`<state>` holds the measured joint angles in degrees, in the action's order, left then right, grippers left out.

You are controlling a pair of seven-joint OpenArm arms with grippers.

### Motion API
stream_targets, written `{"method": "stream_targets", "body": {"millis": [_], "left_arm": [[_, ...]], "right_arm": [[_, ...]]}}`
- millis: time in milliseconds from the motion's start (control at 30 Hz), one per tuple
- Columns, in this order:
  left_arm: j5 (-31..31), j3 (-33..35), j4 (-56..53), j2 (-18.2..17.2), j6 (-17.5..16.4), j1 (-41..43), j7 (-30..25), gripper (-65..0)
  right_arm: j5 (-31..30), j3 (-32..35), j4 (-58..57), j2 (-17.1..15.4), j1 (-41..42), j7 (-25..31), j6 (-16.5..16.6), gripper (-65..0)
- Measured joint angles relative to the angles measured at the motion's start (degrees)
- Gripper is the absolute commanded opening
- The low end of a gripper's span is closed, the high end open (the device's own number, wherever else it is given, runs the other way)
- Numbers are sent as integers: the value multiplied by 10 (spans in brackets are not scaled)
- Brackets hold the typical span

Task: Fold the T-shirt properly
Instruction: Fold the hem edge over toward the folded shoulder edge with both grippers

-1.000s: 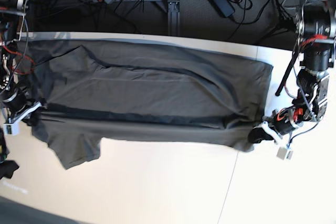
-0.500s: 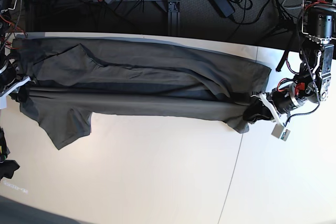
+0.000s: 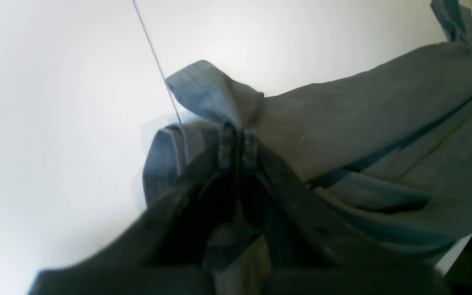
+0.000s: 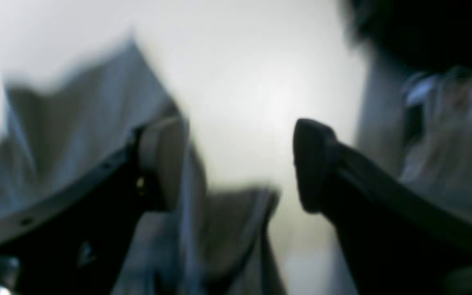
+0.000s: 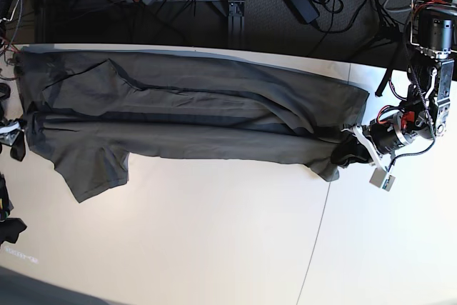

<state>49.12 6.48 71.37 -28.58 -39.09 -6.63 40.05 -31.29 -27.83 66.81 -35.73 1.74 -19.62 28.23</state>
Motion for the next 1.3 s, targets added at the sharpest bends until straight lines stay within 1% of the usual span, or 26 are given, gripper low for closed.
{"method": "stream_targets", "body": {"millis": [100,200,267,400,500,567,767,833,900,967,1133,1233,1300], "left_arm": [[0,0,0,0,0,3,0,-650],[0,0,0,0,0,3,2,-650],[0,0,0,0,0,3,2,-650],[1,0,0,0,0,4,16,-650],[4,0,0,0,0,4,20,-650],[13,0,1,0,0,4,20,-650],[19,0,1,0,0,4,20,-650],[20,0,1,0,0,4,20,-650],[20,0,1,0,0,4,20,-650],[19,0,1,0,0,4,20,-650],[20,0,1,0,0,4,20,-650],[20,0,1,0,0,4,19,-650],[20,0,1,0,0,4,19,-650]], "right_arm": [[6,8,-4,2,44,-19,0,-238],[38,52,-42,9,104,-26,0,-239],[51,94,-98,13,146,-21,0,-239],[101,161,-248,21,226,20,0,-238],[105,195,-346,22,272,30,0,-239],[101,213,-382,20,290,38,1,-239],[105,276,-386,19,301,46,3,-238],[94,287,-382,24,303,44,3,-239],[81,287,-372,33,303,42,3,-239],[64,289,-359,36,302,27,3,-239],[58,289,-339,37,299,-2,3,-239],[56,289,-339,37,299,-9,3,-239],[56,289,-339,38,301,-26,3,-239]]}}
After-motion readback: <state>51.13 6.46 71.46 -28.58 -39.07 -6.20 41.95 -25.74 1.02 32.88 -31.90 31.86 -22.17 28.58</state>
